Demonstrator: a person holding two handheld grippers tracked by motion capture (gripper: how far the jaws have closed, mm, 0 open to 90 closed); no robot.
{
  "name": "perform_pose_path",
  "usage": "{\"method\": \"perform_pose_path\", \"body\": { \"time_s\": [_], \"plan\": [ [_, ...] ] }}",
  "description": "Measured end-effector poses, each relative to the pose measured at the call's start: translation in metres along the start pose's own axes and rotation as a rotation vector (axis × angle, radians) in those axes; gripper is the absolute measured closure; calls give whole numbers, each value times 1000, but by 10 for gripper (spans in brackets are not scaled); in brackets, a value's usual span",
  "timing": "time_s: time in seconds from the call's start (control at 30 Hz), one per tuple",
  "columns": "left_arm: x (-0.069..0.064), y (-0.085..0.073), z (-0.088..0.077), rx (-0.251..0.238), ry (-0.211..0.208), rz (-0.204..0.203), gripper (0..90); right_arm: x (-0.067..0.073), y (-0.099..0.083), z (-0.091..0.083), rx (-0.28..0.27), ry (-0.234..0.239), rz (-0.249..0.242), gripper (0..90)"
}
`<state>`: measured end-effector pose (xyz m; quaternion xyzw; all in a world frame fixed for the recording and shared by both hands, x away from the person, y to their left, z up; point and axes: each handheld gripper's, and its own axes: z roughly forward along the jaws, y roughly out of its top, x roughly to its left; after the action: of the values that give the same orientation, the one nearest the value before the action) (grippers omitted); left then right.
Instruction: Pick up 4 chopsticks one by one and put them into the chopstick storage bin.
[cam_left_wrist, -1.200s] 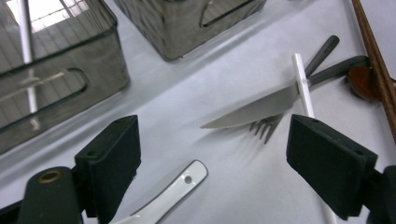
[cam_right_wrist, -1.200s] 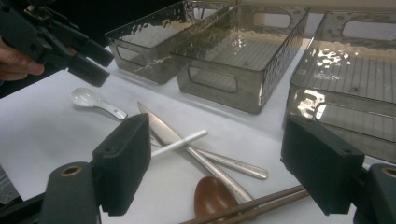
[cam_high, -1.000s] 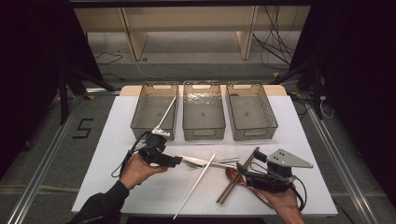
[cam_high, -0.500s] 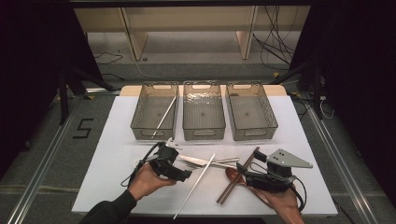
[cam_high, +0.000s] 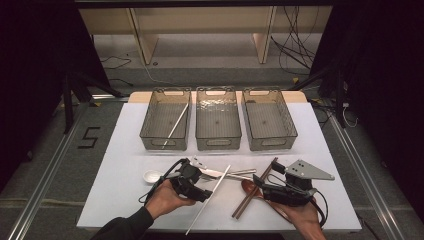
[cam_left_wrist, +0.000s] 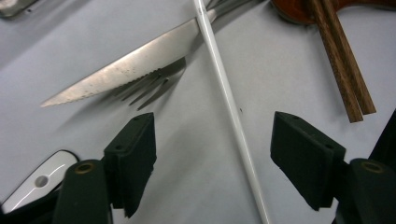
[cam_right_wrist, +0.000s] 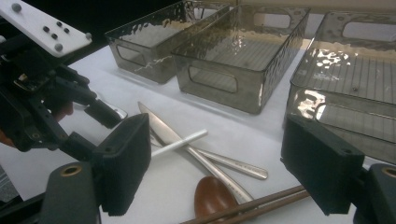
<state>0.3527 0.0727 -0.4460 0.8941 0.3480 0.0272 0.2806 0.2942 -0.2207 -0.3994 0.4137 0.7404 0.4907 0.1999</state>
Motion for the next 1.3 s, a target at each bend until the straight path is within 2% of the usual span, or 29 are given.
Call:
{"method": "perform_pose_path", "body": {
  "time_s": [0.13, 0.4, 0.77, 1.1, 1.3],
  "plan": [
    [-5, 1, 8, 21, -12, 21, 365, -1, 0, 0, 3, -1, 2, 252],
    [-10, 2, 19, 62, -6, 49, 481, 0, 0, 0, 1, -1, -1, 252],
    [-15, 4, 28, 90, -8, 90, 615, 0, 0, 0, 0, -1, -2, 252],
    [-16, 5, 31, 94, 31, 108, 708, 0, 0, 0, 1, -1, -2, 252],
    [-14, 5, 31, 93, 29, 99, 764, 0, 0, 0, 1, -1, 0, 252]
  ]
}}
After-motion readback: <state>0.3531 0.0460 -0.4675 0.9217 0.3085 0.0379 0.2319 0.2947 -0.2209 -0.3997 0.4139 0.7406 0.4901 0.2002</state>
